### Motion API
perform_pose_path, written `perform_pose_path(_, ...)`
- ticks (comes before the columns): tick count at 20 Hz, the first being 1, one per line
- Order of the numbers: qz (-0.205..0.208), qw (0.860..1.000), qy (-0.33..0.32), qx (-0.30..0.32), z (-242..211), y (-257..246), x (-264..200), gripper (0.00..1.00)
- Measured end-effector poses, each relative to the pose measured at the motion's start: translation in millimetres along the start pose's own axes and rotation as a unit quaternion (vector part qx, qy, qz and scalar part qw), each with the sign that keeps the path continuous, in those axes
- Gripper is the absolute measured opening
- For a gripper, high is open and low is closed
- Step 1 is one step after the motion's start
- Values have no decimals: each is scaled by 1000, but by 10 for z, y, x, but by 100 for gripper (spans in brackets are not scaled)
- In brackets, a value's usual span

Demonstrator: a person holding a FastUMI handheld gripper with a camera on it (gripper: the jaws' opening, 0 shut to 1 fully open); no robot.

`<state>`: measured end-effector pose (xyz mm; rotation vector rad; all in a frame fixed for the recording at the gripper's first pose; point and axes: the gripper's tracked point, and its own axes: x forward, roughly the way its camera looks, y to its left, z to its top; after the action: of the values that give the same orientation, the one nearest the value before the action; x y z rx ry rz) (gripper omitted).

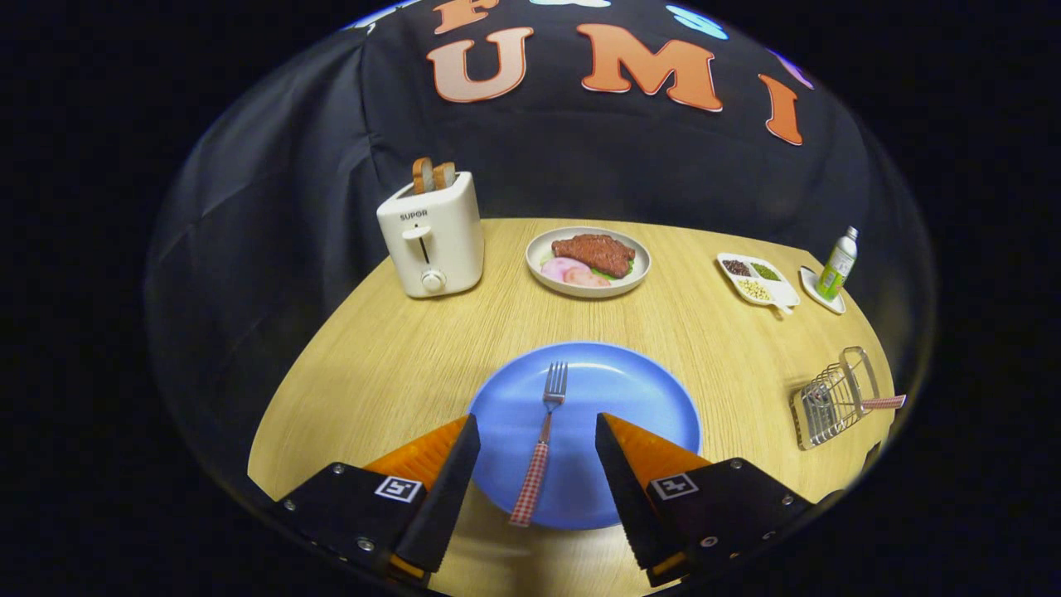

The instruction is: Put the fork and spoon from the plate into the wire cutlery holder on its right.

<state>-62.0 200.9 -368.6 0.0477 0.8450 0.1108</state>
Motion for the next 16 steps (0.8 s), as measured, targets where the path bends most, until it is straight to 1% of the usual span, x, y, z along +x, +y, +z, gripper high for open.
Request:
perform_pose_path(2,-3,1000,16,-7,-126,-10,94,84)
perform_pose_path(4,-7,1000,29,-7,-240,-18,177,82)
perform_pose_path(6,-11,999,41,-2,-340,-41,255,74)
perform_pose_path(8,-13,999,46,4,-395,-42,321,61)
perform_pose_path(9,-16,999,45,5,-394,-48,338,52)
perform_pose_path(10,-17,999,43,5,-406,-51,353,48)
perform_pose_path(11,-20,999,42,4,-410,-62,375,39)
perform_pose_path(12,-23,999,43,5,-421,-70,392,35)
perform_pose_path(13,-30,999,38,5,-409,-104,413,27)
perform_pose_path(14,-41,999,33,6,-404,-151,408,22)
perform_pose_path(15,-42,999,26,9,-380,-156,419,16)
perform_pose_path(16,-38,999,27,14,-377,-149,430,13)
